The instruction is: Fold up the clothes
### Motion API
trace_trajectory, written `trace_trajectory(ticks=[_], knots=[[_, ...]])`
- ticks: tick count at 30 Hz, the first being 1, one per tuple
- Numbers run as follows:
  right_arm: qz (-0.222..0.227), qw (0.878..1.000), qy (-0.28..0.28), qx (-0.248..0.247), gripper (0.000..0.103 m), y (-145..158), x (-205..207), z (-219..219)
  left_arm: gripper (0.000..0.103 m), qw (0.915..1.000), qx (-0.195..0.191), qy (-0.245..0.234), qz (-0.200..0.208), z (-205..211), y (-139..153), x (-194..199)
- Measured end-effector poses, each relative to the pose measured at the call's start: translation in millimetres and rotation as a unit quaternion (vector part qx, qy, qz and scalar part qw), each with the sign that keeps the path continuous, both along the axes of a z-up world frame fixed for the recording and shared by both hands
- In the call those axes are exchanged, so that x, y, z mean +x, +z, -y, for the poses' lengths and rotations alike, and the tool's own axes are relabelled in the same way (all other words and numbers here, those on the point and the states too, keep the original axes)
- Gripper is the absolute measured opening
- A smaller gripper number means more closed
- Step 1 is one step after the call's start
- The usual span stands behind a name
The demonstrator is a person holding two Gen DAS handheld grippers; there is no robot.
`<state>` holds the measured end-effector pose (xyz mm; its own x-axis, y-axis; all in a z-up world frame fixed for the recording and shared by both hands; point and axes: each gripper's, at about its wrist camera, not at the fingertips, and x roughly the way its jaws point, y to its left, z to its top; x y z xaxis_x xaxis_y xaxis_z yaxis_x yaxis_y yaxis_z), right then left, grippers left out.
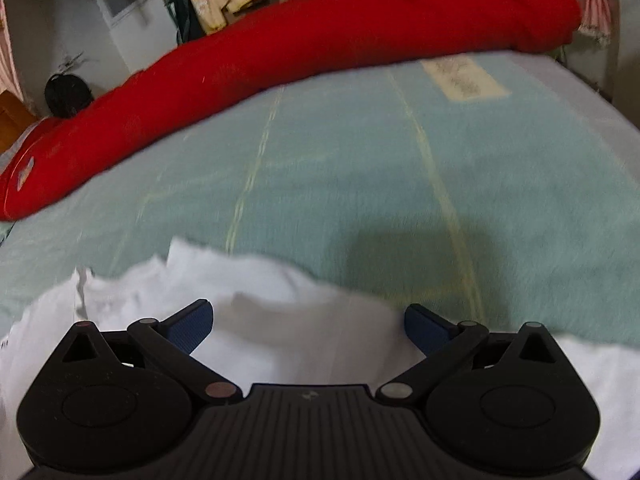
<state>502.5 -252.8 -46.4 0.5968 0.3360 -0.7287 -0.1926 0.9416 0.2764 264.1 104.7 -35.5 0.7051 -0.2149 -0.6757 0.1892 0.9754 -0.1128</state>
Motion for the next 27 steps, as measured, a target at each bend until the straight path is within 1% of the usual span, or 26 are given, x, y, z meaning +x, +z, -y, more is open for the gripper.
trace_trajectory(ticks=[1,3,8,11,12,13,15,17,20,21,23,24,27], knots=[[0.005,1.0,0.0,0.0,0.103,4,2,-1,0.091,1.0,0.0,-0.002,0.003,0,1,-1],[0.006,1.0,0.02,0.006,0.103,11,-4,-6,0.091,1.0,0.0,-0.003,0.008,-1,1,-3],[-0.027,0.997,0.07,0.018,0.103,-2,-6,-34,0.091,1.0,-0.003,-0.003,0.008,-3,0,-3],[-0.016,0.998,0.064,-0.014,0.103,-22,12,-49,0.091,1.0,0.002,0.001,0.003,-3,-1,-2],[-0.006,0.998,0.063,-0.027,0.103,-25,15,-52,0.091,1.0,0.004,0.001,0.003,-2,0,-3],[-0.002,0.998,0.061,-0.028,0.103,-24,16,-52,0.091,1.0,0.005,0.0,0.004,-2,1,-4],[-0.006,0.999,0.054,-0.007,0.103,-12,15,-45,0.091,0.9999,0.005,-0.008,0.011,-2,4,-9],[0.005,0.998,0.058,0.001,0.103,7,3,-34,0.091,0.9998,0.004,-0.012,0.014,-3,5,-12],[0.02,0.998,0.061,-0.02,0.103,36,-22,-8,0.092,0.9997,0.006,-0.014,0.016,-1,5,-14],[0.017,0.998,0.054,-0.028,0.103,40,-28,2,0.092,0.9997,0.004,-0.015,0.016,-1,4,-15],[-0.003,0.999,0.029,-0.043,0.103,41,-37,25,0.092,0.9997,0.0,-0.018,0.014,1,3,-15],[-0.015,0.999,0.018,-0.043,0.103,37,-39,37,0.092,0.9997,0.0,-0.02,0.013,2,3,-15],[-0.053,0.998,-0.009,-0.02,0.103,14,-38,66,0.092,0.9997,0.006,-0.024,0.008,7,2,-14]])
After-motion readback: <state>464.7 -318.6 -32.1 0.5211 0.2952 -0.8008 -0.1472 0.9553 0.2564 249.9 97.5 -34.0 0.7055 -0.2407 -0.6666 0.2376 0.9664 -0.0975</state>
